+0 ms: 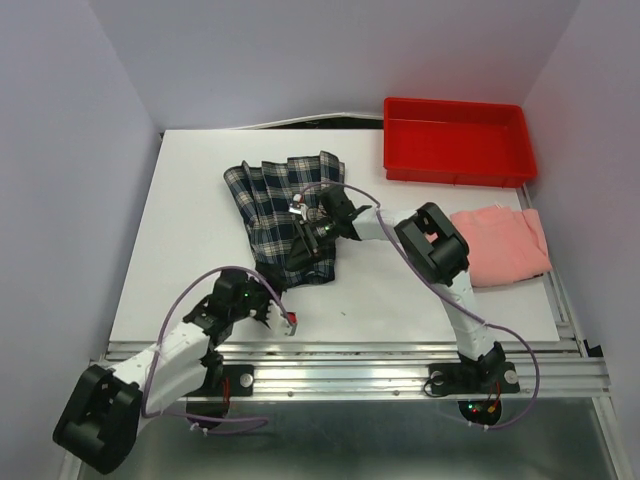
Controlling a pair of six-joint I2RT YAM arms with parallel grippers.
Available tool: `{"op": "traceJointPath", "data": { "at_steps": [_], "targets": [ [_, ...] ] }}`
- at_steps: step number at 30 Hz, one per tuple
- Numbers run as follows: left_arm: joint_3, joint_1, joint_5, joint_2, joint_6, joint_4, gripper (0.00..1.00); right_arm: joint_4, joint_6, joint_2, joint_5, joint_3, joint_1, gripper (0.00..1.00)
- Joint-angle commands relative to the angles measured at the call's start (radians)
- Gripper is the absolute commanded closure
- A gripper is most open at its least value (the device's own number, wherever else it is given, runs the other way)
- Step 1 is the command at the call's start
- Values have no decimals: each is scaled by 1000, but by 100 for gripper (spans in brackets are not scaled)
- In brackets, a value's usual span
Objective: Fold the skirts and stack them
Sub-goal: Fold the skirt
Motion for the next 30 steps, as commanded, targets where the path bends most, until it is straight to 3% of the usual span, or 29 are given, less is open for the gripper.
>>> {"op": "traceJointPath", "data": {
  "at_steps": [1, 6, 10, 15, 16, 22, 24, 30],
  "targets": [
    [22, -62, -60, 121, -149, 78, 2, 31, -1, 66, 80, -41, -3, 41],
    [117, -101, -113, 261, -233, 83, 8, 38, 33, 78, 60, -41, -3, 41],
    [223, -133, -156, 363, -314, 63, 20, 82, 117, 103, -4, -38, -3, 42],
    [269, -153, -209, 419, -394, 55, 47, 200, 251, 118, -43, -74, -3, 50],
    [267, -153, -212, 413, -397, 51, 57, 230, 285, 117, -44, -80, -3, 52],
    [263, -153, -203, 373, -402, -18, 92, 366, 421, 113, -52, -108, -22, 54],
    [272, -153, -188, 368, -408, -75, 99, 366, 418, 104, -40, -91, -48, 53],
    [327, -153, -101, 322, -430, -250, 100, 358, 397, 40, -9, 18, -117, 46]
  ]
}}
